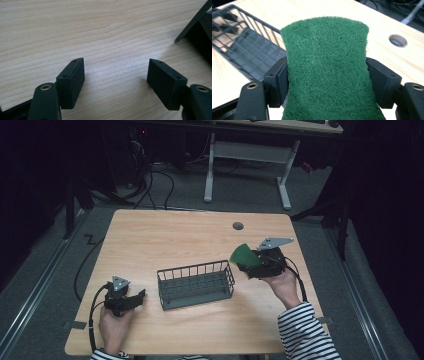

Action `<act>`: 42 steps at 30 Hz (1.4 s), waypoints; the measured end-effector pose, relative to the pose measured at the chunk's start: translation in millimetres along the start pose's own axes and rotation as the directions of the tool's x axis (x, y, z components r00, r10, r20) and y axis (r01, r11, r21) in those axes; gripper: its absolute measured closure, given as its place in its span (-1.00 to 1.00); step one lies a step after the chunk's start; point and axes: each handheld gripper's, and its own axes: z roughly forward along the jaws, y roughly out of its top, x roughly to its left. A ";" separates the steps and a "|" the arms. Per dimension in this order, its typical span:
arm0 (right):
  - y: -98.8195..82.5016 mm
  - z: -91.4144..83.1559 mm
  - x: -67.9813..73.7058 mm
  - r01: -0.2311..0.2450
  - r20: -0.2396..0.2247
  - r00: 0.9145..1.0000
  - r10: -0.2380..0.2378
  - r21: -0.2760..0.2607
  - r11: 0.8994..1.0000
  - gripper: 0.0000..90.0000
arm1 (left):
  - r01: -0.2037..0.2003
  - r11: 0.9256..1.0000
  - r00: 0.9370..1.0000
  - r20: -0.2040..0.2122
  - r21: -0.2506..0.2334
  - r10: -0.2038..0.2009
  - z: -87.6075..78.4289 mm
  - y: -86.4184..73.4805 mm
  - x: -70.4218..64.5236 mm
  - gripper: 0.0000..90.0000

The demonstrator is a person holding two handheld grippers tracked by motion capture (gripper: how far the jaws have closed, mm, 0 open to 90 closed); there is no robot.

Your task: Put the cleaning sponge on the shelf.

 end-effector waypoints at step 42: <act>37.1 76.1 68.7 0.237 -0.085 0.969 -0.230 0.087 0.968 -0.41 | 0.005 1.000 1.000 0.004 -0.002 -0.005 -0.2 -0.1 0.5 -0.31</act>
